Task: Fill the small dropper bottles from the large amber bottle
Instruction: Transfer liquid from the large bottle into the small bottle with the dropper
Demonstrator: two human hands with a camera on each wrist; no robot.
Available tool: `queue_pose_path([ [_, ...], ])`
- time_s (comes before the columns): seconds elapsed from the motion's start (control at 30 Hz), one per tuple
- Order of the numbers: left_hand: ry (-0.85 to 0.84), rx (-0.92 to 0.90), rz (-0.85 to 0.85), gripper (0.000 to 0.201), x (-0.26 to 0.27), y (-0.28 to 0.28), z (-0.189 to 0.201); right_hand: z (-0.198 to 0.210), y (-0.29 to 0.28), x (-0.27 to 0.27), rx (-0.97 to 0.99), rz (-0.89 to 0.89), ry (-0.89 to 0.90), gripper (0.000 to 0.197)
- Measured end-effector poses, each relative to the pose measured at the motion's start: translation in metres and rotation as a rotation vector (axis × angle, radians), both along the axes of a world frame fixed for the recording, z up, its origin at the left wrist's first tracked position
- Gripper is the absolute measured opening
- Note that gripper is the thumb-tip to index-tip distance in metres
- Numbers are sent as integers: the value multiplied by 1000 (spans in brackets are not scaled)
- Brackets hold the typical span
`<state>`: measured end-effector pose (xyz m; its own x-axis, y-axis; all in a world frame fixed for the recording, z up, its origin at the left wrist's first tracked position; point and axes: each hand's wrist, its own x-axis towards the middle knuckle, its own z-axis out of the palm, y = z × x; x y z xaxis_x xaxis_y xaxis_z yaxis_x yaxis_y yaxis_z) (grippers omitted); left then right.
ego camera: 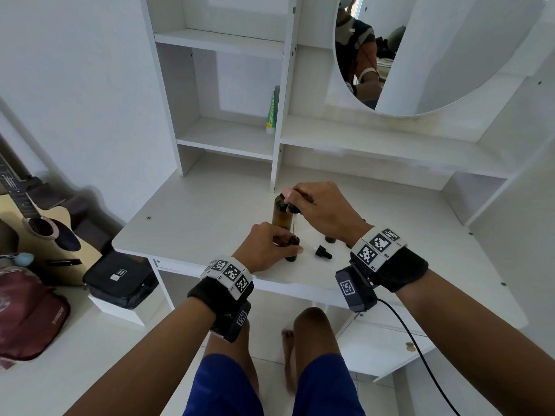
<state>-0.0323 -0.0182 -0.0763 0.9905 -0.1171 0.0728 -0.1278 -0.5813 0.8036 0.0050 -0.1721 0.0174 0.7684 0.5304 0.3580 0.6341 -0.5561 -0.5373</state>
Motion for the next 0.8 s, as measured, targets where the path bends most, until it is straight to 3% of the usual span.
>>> queue_pose_path([
  [0.33,5,-13,8,28,-2,-1,2,12,0,2,4,-33,-31,41],
  [0.57,37,-30,13,30,-1,-1,2,41,1,18,224,-103,-186,39],
  [0.8,30,-36,8,30,-2,-1,3,47,13,34,254,-114,-221,39],
])
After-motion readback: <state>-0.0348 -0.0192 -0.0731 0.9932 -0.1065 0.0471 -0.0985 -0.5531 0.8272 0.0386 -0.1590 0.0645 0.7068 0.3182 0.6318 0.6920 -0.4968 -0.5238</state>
